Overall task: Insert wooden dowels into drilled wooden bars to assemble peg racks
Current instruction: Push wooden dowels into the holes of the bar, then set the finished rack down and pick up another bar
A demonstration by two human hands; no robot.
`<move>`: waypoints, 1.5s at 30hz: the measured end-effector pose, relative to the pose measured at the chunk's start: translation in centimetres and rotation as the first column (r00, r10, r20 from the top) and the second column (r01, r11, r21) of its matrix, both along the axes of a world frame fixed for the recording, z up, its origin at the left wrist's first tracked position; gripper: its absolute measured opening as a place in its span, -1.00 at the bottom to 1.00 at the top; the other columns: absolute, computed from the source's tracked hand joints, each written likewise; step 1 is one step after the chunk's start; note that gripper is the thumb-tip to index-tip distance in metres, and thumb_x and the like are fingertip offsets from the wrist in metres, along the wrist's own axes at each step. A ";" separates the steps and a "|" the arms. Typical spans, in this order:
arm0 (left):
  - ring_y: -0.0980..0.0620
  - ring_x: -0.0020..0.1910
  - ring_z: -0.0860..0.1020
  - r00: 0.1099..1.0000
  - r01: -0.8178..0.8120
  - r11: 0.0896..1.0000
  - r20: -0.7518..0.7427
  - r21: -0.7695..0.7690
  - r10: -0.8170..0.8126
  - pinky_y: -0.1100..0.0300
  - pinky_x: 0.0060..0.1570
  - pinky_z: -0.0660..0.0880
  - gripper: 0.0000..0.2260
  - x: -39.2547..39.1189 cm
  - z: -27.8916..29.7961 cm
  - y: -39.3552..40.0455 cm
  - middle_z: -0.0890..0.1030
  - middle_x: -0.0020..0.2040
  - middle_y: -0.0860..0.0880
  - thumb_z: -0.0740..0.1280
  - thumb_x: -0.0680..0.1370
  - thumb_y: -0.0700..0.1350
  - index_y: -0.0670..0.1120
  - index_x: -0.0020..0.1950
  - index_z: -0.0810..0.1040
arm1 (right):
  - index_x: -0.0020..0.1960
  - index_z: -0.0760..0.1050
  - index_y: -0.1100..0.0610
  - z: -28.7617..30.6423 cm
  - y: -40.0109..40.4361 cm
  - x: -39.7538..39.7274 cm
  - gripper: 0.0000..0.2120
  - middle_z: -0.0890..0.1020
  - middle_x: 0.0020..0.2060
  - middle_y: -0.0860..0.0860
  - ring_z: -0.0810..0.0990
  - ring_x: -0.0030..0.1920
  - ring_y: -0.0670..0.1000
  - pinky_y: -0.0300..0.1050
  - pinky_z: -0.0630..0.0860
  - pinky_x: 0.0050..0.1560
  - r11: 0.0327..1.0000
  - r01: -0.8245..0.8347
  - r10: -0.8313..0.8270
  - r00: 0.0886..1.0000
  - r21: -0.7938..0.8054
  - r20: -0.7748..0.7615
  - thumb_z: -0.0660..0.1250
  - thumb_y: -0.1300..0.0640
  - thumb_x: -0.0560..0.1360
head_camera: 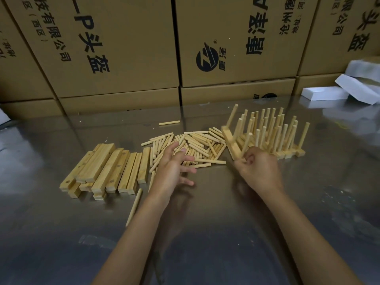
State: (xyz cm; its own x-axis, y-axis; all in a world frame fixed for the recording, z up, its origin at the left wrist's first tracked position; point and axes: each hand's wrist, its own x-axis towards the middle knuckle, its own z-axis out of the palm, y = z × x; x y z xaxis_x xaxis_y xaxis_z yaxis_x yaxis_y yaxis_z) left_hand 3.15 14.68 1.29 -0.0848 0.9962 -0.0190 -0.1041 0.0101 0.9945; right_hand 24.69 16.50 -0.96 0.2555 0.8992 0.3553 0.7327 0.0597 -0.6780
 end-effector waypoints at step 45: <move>-0.14 0.37 0.36 0.016 -0.306 0.947 -0.994 0.097 0.107 -0.07 0.37 0.22 -0.71 -5.1 -1.2 0.4 0.51 0.32 -0.12 0.14 0.63 -0.04 -0.10 0.26 0.51 | -0.16 0.62 0.08 -2.2 -0.6 -4.8 -0.89 0.56 -0.17 -0.09 0.44 -0.14 -0.18 -0.47 0.30 -0.19 0.920 -0.392 0.390 0.918 0.016 0.068 0.35 0.21 0.51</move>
